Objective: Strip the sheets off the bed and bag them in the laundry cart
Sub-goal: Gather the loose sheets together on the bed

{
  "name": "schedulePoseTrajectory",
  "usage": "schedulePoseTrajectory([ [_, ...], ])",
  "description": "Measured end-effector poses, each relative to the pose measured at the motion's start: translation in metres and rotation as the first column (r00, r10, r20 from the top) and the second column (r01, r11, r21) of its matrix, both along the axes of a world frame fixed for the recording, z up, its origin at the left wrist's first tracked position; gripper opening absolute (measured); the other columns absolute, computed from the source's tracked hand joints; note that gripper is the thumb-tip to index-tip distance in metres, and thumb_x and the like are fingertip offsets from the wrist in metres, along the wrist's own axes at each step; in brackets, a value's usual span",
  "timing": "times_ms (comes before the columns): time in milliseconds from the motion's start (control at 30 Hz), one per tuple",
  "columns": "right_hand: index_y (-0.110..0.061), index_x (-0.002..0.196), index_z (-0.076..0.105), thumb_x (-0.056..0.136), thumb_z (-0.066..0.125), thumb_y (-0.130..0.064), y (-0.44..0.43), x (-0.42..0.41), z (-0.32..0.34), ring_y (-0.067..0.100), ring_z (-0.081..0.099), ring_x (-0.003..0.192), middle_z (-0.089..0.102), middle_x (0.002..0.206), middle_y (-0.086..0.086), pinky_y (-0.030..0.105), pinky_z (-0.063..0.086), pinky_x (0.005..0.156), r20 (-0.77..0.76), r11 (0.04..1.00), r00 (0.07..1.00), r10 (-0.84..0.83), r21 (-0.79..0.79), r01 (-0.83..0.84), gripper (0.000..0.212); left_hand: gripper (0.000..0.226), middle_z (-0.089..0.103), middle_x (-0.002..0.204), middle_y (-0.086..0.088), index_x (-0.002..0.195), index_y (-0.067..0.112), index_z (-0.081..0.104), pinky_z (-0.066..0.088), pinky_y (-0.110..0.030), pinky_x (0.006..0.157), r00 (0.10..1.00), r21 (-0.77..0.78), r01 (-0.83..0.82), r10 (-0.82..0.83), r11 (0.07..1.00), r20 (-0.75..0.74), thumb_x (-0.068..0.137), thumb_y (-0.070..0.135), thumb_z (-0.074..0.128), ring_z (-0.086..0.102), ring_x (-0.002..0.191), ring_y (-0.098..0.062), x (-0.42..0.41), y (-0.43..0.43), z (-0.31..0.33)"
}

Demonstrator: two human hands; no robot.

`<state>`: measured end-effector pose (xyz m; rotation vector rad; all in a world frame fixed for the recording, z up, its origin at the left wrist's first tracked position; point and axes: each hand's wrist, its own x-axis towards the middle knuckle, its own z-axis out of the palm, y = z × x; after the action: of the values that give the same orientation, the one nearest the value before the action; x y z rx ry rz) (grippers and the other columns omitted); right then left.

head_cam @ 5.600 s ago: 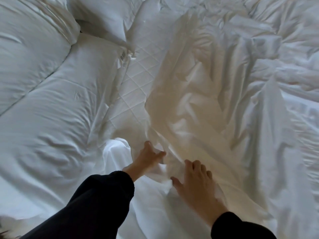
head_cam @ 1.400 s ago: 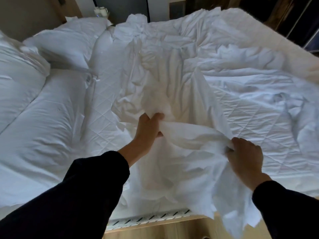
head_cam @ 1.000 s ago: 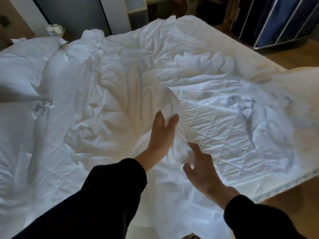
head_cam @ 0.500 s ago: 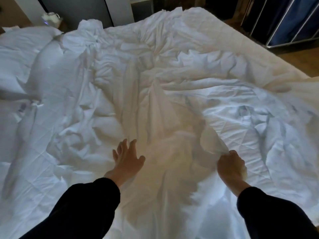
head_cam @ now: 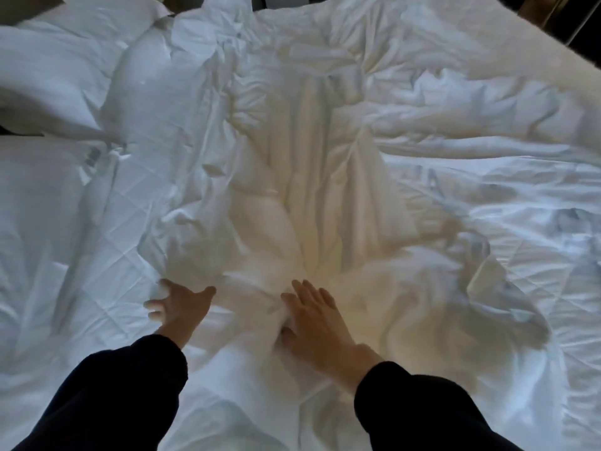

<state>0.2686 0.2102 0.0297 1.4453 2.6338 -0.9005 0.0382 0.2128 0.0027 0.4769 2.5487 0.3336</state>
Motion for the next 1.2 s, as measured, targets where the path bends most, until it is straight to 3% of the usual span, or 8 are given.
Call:
schedulePoseTrajectory([
  [133,-0.023,0.143,0.037,0.087,0.048,-0.023,-0.002,-0.041,-0.006,0.017,0.019,0.144,0.034,0.151,0.000,0.037,-0.004,0.117,-0.025,0.997,0.997,0.078,-0.004,-0.078,0.056,0.081,0.037,0.137,-0.032,0.140,-0.012,0.020,0.037,-0.043,0.099,0.986,0.162,-0.138,0.121,0.977,0.112,0.086,0.023,0.070,0.039,0.128,-0.042,-0.030,0.003,0.004],
  [233,-0.026,0.138,0.042,0.083,0.049,-0.025,0.000,-0.068,-0.001,0.016,0.032,0.137,0.048,0.140,-0.003,0.036,0.000,0.117,-0.052,0.997,0.998,0.045,-0.065,-0.048,0.056,0.032,0.057,0.088,-0.016,0.112,-0.004,0.054,0.043,-0.036,0.074,0.933,0.326,-0.276,0.169,0.904,0.319,0.086,0.014,0.063,0.055,0.079,-0.031,-0.046,0.014,0.013],
  [433,-0.015,0.150,0.010,0.086,0.053,-0.051,0.013,-0.132,0.018,0.022,0.030,0.138,0.028,0.152,0.002,0.040,0.021,0.114,-0.142,0.971,0.971,-0.190,-0.170,0.165,0.085,0.006,0.055,0.066,-0.005,0.078,0.005,0.055,0.039,-0.022,0.045,0.925,0.621,0.042,-0.265,0.783,0.272,0.083,0.007,0.054,0.050,0.056,-0.018,-0.020,0.052,0.066],
  [533,-0.020,0.115,0.041,0.087,0.053,-0.030,0.027,-0.138,0.027,0.025,0.059,0.102,0.060,0.107,0.000,0.043,0.048,0.087,-0.334,0.805,0.732,-0.593,-0.254,0.536,0.033,0.008,0.058,0.070,-0.009,0.083,-0.002,0.058,0.046,-0.023,0.051,0.819,0.663,0.270,-0.528,0.699,0.223,0.080,0.000,0.051,0.055,0.062,-0.016,0.001,0.066,0.090],
  [633,-0.022,0.090,0.051,0.080,0.044,-0.022,0.042,-0.119,0.034,0.027,0.063,0.074,0.064,0.078,0.001,0.046,0.054,0.066,-0.367,0.671,0.564,-0.740,-0.351,0.653,0.012,0.015,0.065,0.093,-0.010,0.095,0.003,0.063,0.059,-0.037,0.067,0.753,0.591,0.065,-0.428,0.804,0.500,0.083,0.012,0.059,0.065,0.085,-0.025,0.002,0.089,0.094],
  [767,-0.016,0.083,0.059,0.086,0.047,-0.031,0.054,-0.076,0.039,0.021,0.063,0.063,0.066,0.072,0.002,0.037,0.051,0.057,-0.336,0.747,0.683,-0.648,-0.456,0.483,0.019,0.073,0.062,0.107,-0.011,0.118,0.009,0.048,0.058,-0.039,0.066,0.741,0.414,-0.182,-0.152,0.892,0.654,0.068,0.054,0.077,0.065,0.097,-0.029,-0.001,0.129,0.085],
  [967,-0.022,0.100,0.049,0.082,0.052,-0.041,0.091,-0.049,0.036,0.021,0.058,0.080,0.057,0.086,-0.002,0.030,0.049,0.068,-0.153,0.856,0.881,-0.448,-0.357,0.374,0.027,0.023,0.062,0.092,-0.015,0.096,0.003,0.055,0.055,-0.037,0.071,0.809,0.305,0.316,-0.424,0.898,0.408,0.080,0.012,0.070,0.062,0.080,-0.029,0.038,0.182,0.085],
  [1200,-0.025,0.119,0.049,0.065,0.076,-0.048,0.160,-0.053,0.045,0.009,0.067,0.089,0.066,0.103,-0.009,0.031,0.057,0.079,-0.324,0.458,0.374,-0.869,-0.814,0.357,0.065,0.022,0.054,0.066,-0.006,0.072,0.005,0.060,0.038,-0.025,0.054,0.786,0.367,0.390,-0.513,0.844,0.344,0.079,-0.004,0.041,0.049,0.060,-0.019,0.070,0.213,0.089],
])
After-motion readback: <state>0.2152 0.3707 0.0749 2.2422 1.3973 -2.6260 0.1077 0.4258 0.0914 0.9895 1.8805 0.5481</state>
